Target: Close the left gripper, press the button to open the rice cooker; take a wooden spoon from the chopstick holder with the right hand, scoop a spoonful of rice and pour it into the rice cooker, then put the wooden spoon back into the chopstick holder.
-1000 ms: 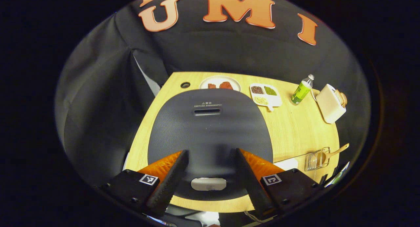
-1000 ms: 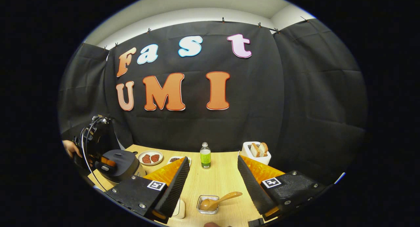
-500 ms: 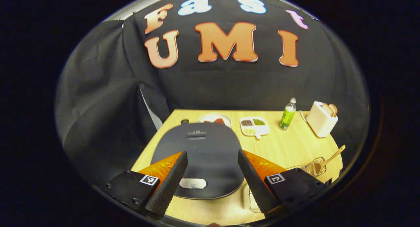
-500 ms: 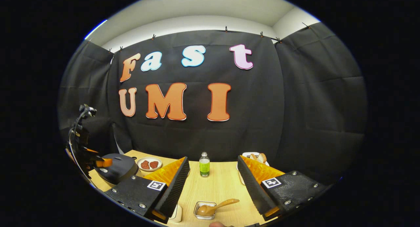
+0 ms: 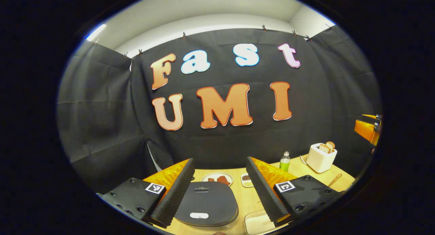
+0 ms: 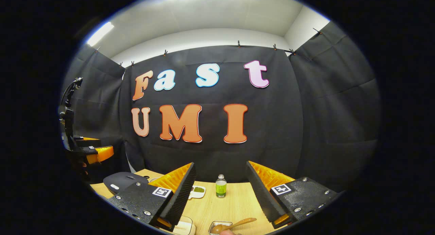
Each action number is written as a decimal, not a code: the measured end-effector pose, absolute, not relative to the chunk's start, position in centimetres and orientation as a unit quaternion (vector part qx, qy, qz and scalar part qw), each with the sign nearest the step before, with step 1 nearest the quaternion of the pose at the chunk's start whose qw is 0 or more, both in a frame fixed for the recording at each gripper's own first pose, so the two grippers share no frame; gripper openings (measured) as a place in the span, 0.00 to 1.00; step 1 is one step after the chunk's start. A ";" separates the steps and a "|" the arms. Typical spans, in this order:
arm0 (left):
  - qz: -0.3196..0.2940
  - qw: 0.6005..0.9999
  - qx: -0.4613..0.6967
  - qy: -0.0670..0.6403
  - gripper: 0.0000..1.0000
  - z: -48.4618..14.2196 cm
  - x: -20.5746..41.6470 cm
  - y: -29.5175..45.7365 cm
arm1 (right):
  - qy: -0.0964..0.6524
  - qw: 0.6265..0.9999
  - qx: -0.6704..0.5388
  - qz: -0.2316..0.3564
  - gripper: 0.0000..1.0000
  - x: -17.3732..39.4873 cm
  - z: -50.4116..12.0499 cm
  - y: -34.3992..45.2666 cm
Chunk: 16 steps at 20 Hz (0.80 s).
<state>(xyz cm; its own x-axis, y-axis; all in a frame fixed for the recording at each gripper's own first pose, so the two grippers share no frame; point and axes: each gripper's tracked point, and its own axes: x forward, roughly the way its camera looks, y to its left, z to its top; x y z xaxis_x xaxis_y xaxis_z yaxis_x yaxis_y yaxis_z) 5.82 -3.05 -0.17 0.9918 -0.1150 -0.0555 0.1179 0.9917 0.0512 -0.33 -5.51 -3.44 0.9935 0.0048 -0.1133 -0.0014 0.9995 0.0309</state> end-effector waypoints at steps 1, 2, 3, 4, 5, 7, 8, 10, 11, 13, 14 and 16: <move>-0.057 0.998 0.023 0.015 1.00 0.6 5.4 -3.2 | 0.053 0.998 0.014 0.006 0.91 -0.4 -3.2 -5.3; -0.055 0.998 0.018 0.006 0.99 1.1 5.1 -3.2 | 0.049 0.999 0.012 0.011 0.91 -0.2 -3.0 -5.2; -0.052 0.999 0.013 -0.002 0.99 1.5 4.9 -3.2 | 0.044 0.999 0.012 0.015 0.91 -0.2 -2.8 -4.9; -0.051 0.999 0.010 -0.010 0.99 2.0 4.6 -3.2 | 0.040 0.999 0.013 0.017 0.91 0.0 -2.5 -4.7; -0.049 0.999 0.011 -0.019 0.99 2.6 4.4 -3.1 | 0.037 0.999 0.016 0.021 0.91 0.2 -2.5 -4.5; -0.042 0.998 0.016 -0.036 0.98 3.6 3.8 -2.9 | 0.030 0.999 0.022 0.027 0.91 0.4 -2.5 -4.1; -0.040 0.998 0.017 -0.045 0.98 4.0 3.6 -2.9 | 0.027 0.999 0.024 0.031 0.91 0.3 -2.5 -3.7; -0.042 0.998 0.010 -0.053 0.98 4.3 3.2 -3.3 | 0.021 0.999 0.024 0.036 0.91 0.3 -2.3 -3.0; -0.046 0.998 0.008 -0.053 0.98 4.2 3.1 -3.6 | 0.022 0.999 0.022 0.036 0.91 0.3 -2.4 -2.7; -0.048 0.997 0.016 -0.056 0.97 4.2 2.8 -3.7 | 0.026 0.999 0.022 0.040 0.92 0.1 -2.9 -2.2; -0.050 0.997 0.018 -0.057 0.97 4.2 2.8 -3.8 | 0.028 0.998 0.022 0.042 0.92 0.1 -3.1 -1.9; -0.056 0.997 0.015 -0.059 0.97 4.4 2.6 -4.2 | 0.030 0.998 0.021 0.042 0.92 -0.1 -2.5 -1.1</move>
<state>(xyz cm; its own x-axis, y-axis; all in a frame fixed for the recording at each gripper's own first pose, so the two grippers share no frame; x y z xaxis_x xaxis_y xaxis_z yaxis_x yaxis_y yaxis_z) 2.65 -4.21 4.42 0.9868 -0.1130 0.1158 0.1094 0.9933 0.0367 -0.05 -1.14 -2.49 0.9946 0.0850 -0.0588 -0.0824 0.9956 0.0453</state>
